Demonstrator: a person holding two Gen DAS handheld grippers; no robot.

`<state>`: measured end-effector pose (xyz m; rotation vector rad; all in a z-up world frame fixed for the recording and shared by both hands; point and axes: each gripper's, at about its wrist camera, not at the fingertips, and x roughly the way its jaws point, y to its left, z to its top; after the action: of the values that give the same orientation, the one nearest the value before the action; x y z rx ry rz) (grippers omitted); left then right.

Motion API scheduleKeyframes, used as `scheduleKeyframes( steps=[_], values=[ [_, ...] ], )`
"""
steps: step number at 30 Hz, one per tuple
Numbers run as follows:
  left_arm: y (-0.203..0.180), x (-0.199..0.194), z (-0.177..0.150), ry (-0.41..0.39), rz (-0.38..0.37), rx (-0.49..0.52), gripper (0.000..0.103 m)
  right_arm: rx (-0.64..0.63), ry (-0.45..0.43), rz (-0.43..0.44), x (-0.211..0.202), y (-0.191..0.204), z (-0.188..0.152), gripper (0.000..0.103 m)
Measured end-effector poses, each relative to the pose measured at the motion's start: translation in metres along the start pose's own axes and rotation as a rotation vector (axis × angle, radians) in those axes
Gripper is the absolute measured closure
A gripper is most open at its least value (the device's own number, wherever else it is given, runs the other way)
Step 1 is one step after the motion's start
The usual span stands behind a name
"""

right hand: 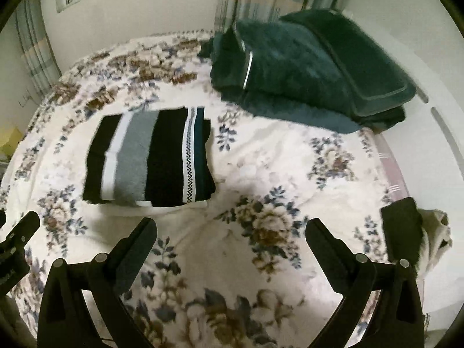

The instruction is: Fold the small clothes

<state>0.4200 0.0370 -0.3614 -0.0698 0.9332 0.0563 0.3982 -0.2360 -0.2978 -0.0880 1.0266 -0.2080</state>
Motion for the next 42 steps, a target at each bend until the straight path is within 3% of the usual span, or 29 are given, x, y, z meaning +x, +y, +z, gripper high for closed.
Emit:
scheduleKeyframes(
  steps=[12, 21, 30, 42],
  values=[
    [-0.013, -0.178, -0.004, -0.132, -0.010, -0.012, 0.002, 0.021, -0.171, 0.020, -0.222, -0.040, -0.026, 0.000],
    [-0.017, -0.283, -0.014, -0.225, -0.044, -0.051, 0.002, -0.022, -0.308, 0.054, -0.353, -0.063, -0.046, 0.000],
    [-0.026, -0.348, -0.033, -0.279, -0.040, -0.030, 0.002, -0.014, -0.364, 0.099, -0.432, -0.083, -0.078, 0.000],
    [-0.033, -0.382, -0.046, -0.268, -0.020, -0.018, 0.002, -0.033, -0.397, 0.125, -0.486, -0.103, -0.091, 0.000]
  ],
)
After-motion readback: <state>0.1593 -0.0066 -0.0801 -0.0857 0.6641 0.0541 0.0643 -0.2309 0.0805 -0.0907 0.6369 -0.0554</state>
